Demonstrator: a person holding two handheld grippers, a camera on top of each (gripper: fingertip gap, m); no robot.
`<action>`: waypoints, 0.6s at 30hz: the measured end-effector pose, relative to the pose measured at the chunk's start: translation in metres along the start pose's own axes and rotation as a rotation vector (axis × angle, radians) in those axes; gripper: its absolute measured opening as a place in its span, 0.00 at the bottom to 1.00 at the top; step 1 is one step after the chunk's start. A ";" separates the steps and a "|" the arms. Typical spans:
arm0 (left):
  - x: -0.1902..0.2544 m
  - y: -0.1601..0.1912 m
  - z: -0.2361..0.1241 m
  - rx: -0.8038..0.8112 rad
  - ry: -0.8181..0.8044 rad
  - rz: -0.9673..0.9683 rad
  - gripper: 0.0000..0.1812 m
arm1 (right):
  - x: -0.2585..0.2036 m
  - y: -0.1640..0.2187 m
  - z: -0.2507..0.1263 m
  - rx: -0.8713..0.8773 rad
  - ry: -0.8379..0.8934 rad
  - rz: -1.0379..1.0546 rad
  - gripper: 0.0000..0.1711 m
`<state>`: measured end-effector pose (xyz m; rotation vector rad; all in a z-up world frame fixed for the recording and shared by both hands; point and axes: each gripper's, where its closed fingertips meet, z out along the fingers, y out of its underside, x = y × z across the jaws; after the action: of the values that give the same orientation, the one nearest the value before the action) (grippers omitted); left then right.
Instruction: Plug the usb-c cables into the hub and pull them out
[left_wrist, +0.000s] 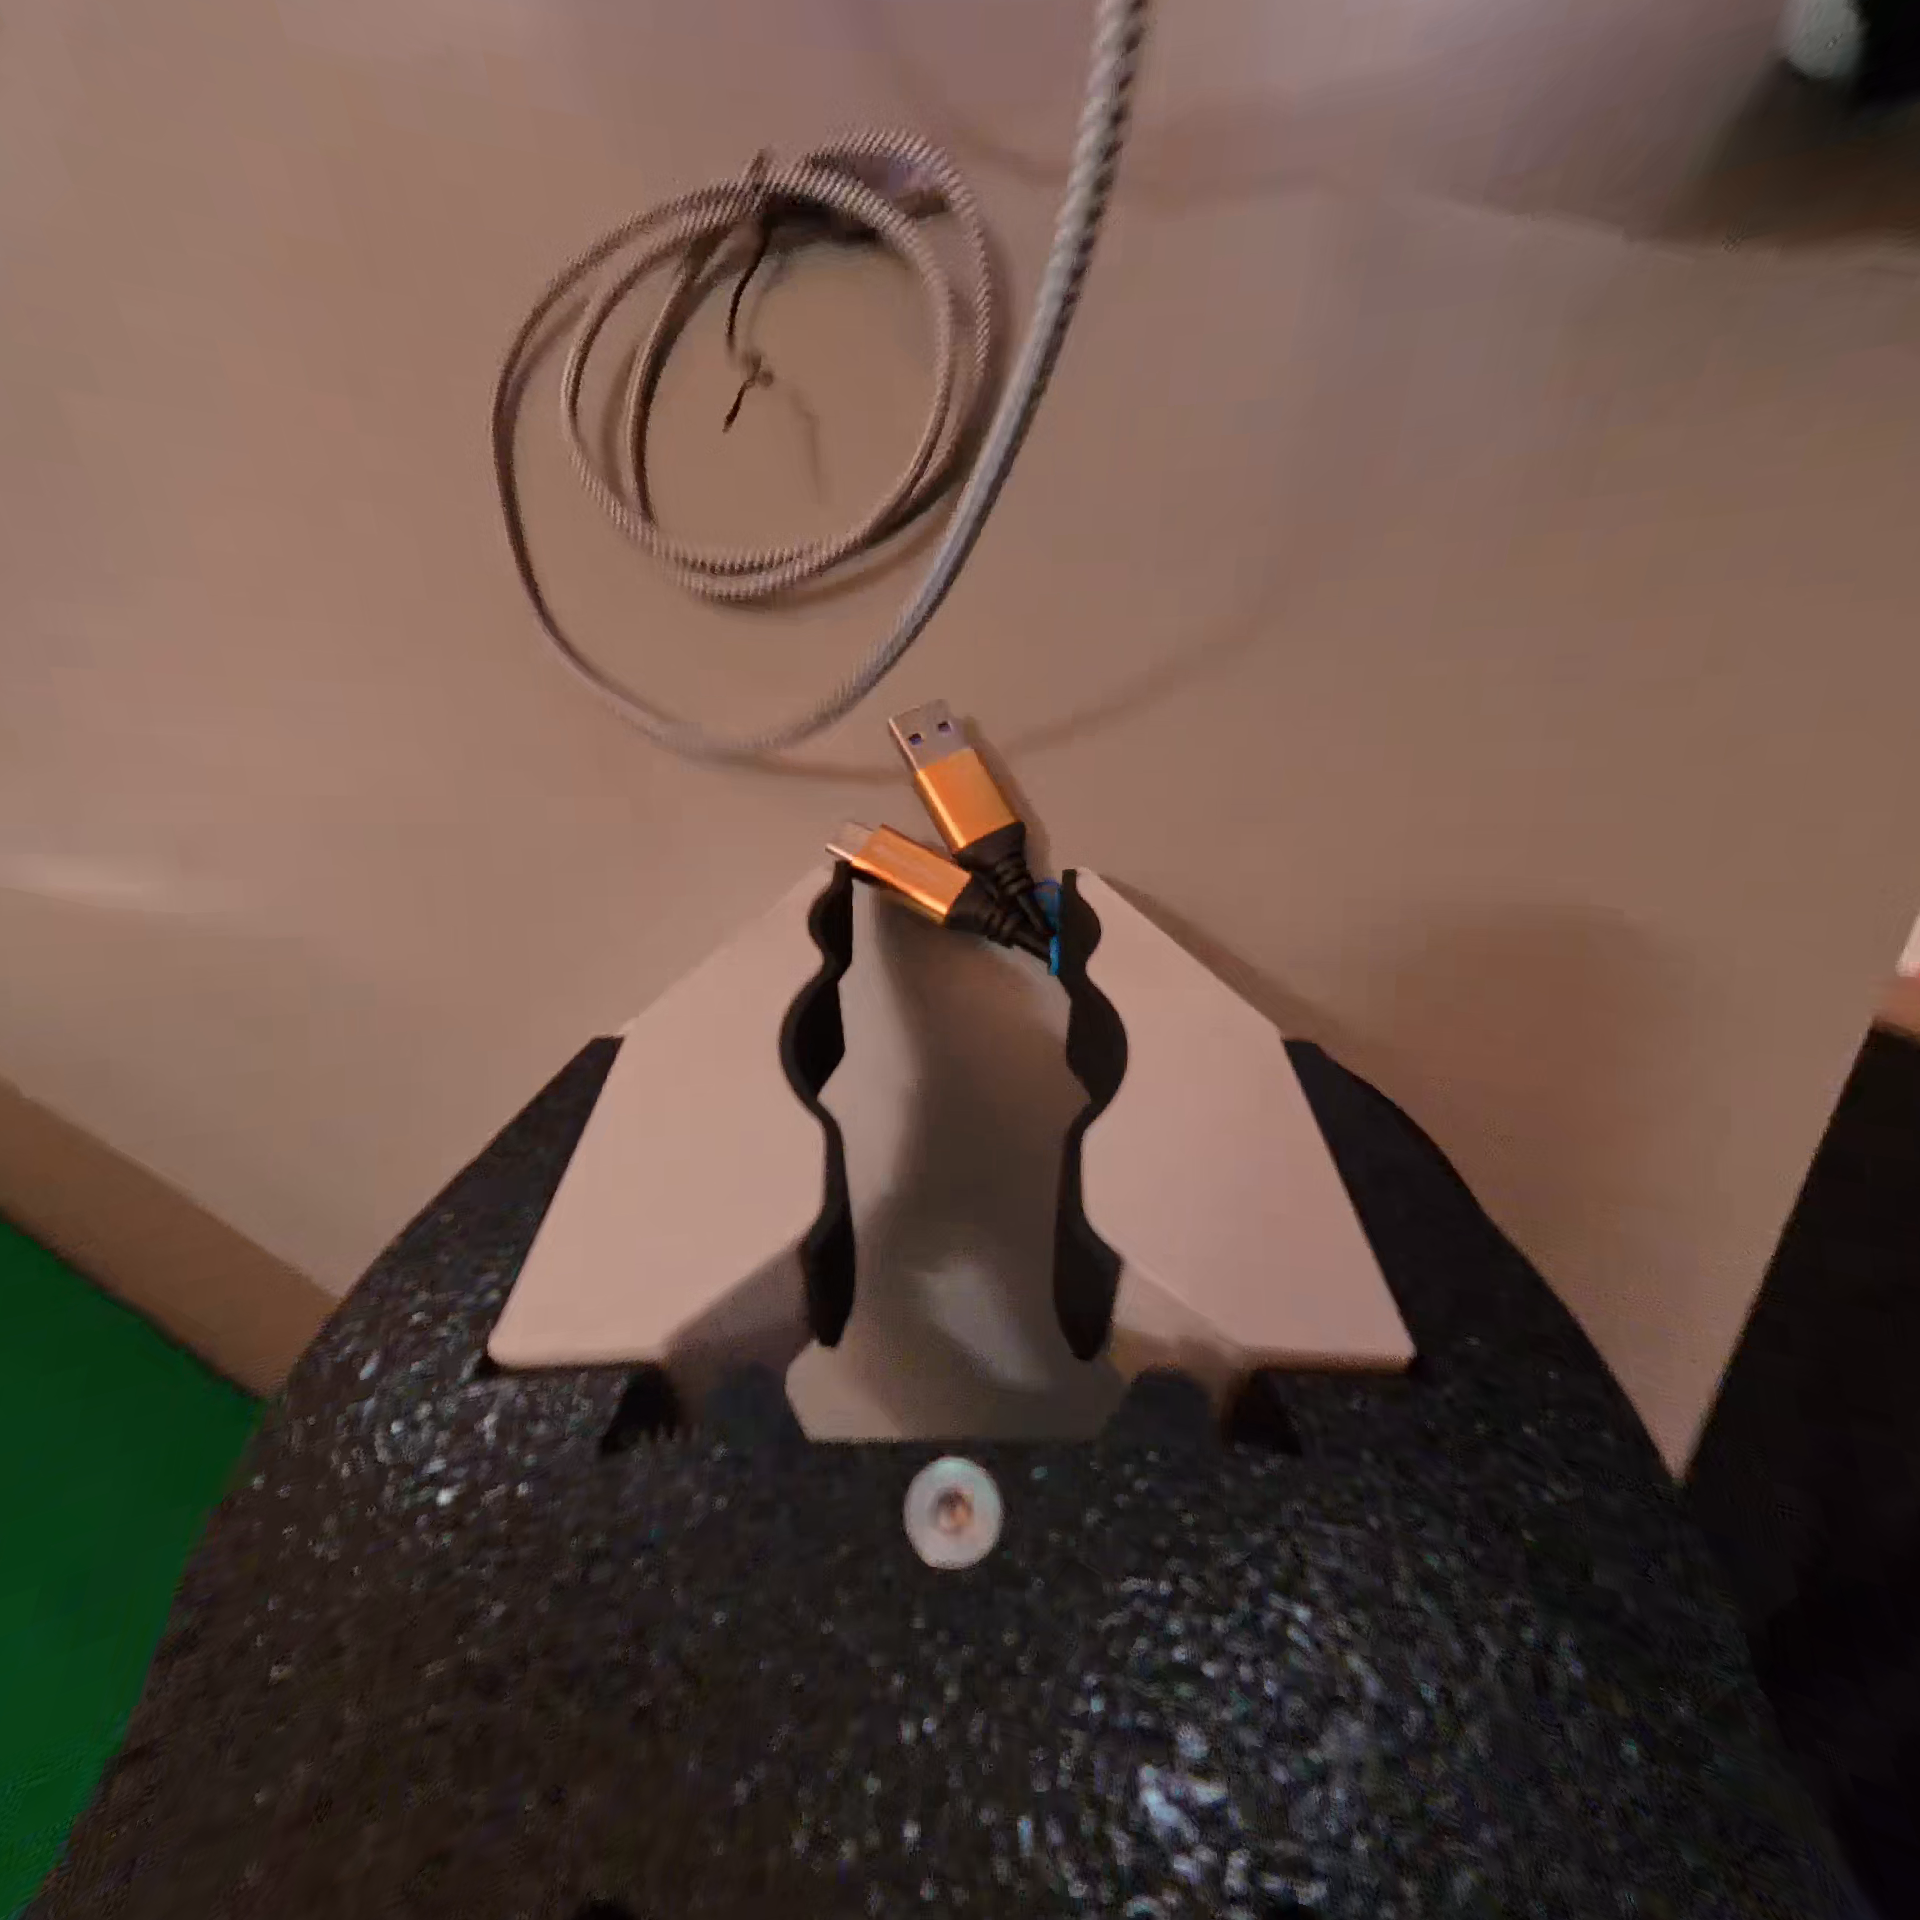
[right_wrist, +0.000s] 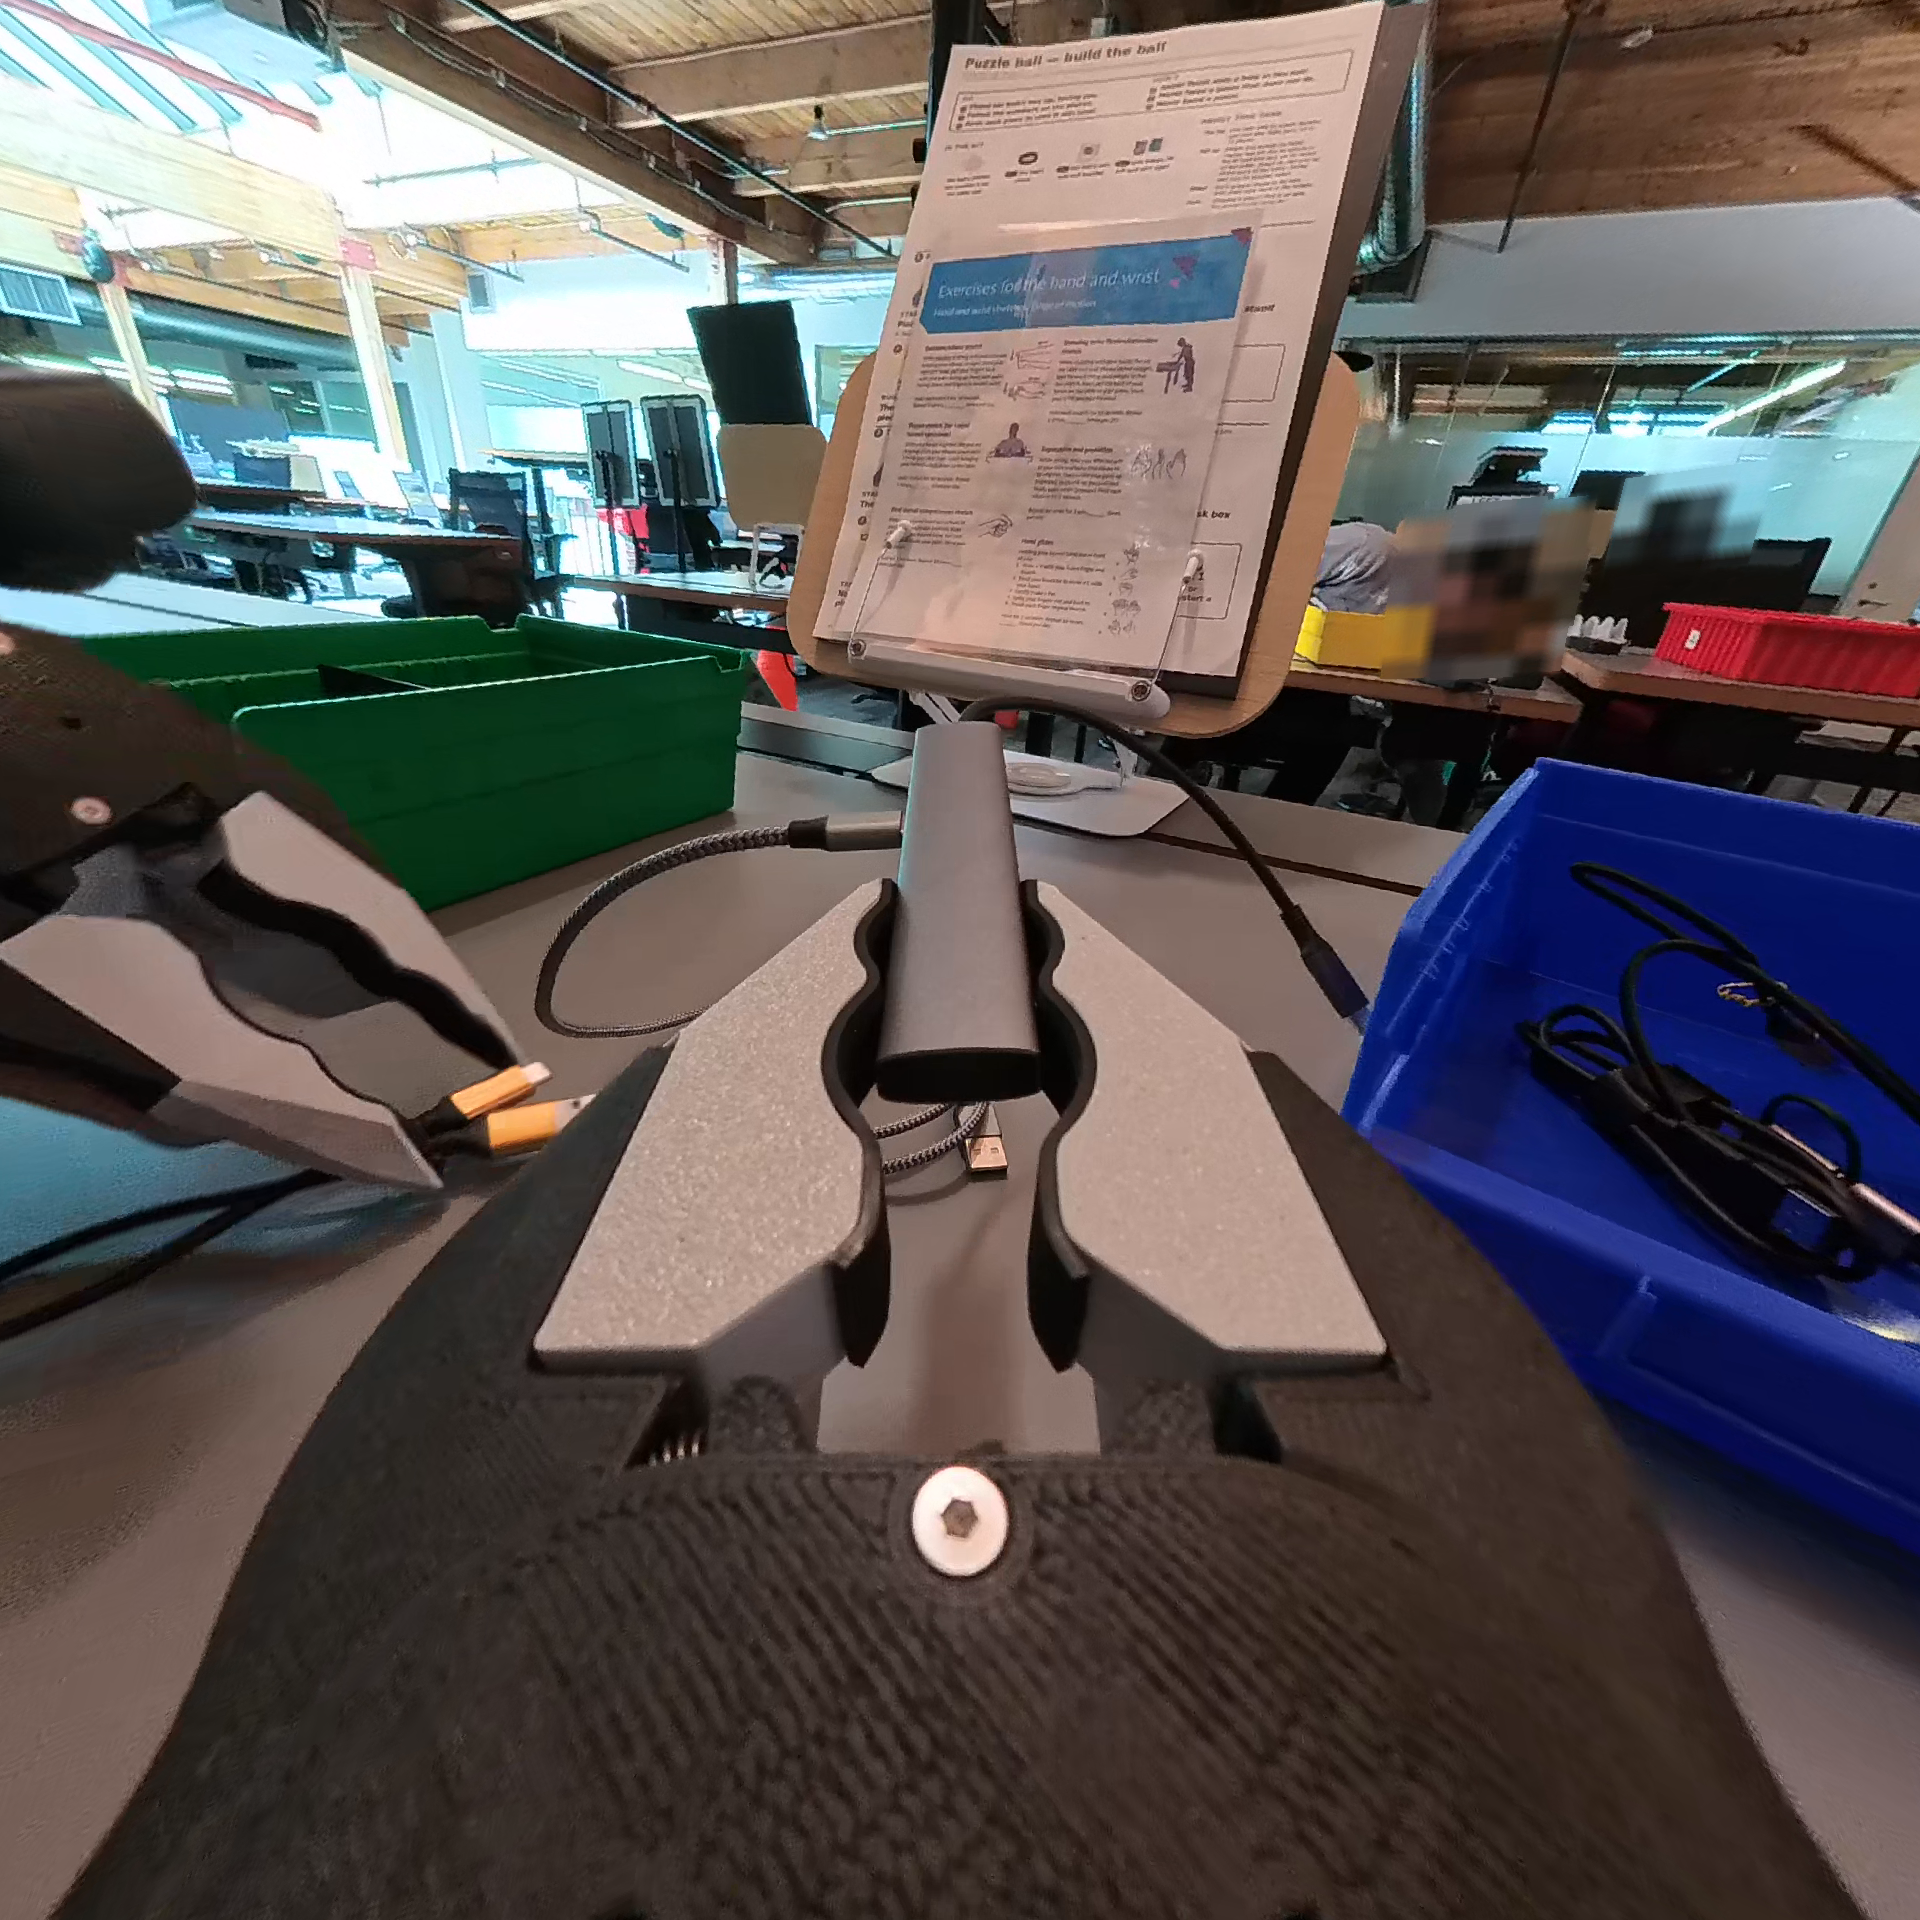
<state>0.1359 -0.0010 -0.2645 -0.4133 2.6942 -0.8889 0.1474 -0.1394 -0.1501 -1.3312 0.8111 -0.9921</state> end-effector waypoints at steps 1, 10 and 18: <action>0.001 -0.007 -0.001 0.034 0.048 0.105 0.21 | 0.000 0.000 0.000 -0.001 -0.001 -0.001 0.13; -0.003 -0.011 -0.006 0.061 0.195 0.358 0.23 | -0.001 0.001 0.001 -0.009 -0.001 -0.006 0.13; -0.027 0.002 -0.020 -0.010 -0.072 -0.191 0.10 | -0.003 0.002 0.002 -0.014 -0.004 -0.021 0.13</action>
<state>0.1532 0.0208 -0.2457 -0.7002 2.6271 -0.8921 0.1484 -0.1358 -0.1519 -1.3556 0.8041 -1.0011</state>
